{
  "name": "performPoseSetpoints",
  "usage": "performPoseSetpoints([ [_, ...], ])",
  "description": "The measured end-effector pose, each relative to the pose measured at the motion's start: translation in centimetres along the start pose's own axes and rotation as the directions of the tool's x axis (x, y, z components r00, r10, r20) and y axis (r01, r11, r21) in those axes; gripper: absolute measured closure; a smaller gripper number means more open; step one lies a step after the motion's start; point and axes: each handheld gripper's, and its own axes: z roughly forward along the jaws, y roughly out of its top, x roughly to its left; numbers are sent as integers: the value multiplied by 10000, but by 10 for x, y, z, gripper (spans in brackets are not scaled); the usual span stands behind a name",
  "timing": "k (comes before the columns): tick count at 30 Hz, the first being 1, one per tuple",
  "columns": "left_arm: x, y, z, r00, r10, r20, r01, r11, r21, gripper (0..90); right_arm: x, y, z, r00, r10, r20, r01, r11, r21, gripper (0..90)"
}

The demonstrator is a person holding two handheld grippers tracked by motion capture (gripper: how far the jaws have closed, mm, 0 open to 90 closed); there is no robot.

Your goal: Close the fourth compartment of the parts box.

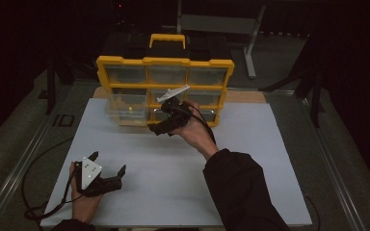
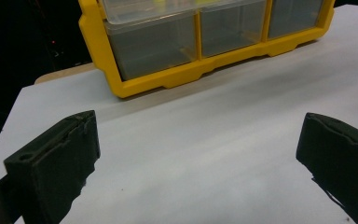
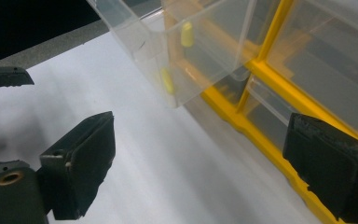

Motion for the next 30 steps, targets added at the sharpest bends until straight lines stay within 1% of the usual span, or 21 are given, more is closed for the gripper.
performPoseSetpoints([
  [3,0,0,0,10000,-22,-11,22,10000,-10,0,1,-3,2,10000,-5,-17,5,10000,-27,97],
  [5,0,0,0,10000,1,-6,-1,10000,14,0,2,-4,3,10000,33,-88,-33,10000,-49,118],
  [9,0,0,0,10000,-26,-10,26,10000,-5,0,7,-7,6,10000,-51,-74,51,10000,-1,157],
  [11,0,0,0,10000,-4,1,4,10000,-4,0,10,-8,7,10000,-81,-29,81,10000,-55,203],
  [13,0,0,0,10000,-18,-5,18,10000,-15,0,12,-9,8,9998,-194,52,194,9998,-25,273],
  [14,0,0,0,10000,-23,-7,23,10000,-17,0,14,-9,8,9998,-194,6,194,9998,-29,306],
  [16,0,0,0,10000,-18,-10,18,10000,-8,0,16,-10,9,9991,-418,68,419,9991,-29,358],
  [20,0,0,0,10000,-1,-2,1,10000,3,0,20,-10,9,9980,-625,55,626,9979,-176,495],
  [25,0,0,0,10000,18,4,-18,10000,9,0,25,-9,10,9958,-897,203,907,9942,-583,651],
  [30,0,0,0,10000,16,5,-16,10000,11,0,26,-6,12,9960,-876,163,888,9908,-1026,773],
])
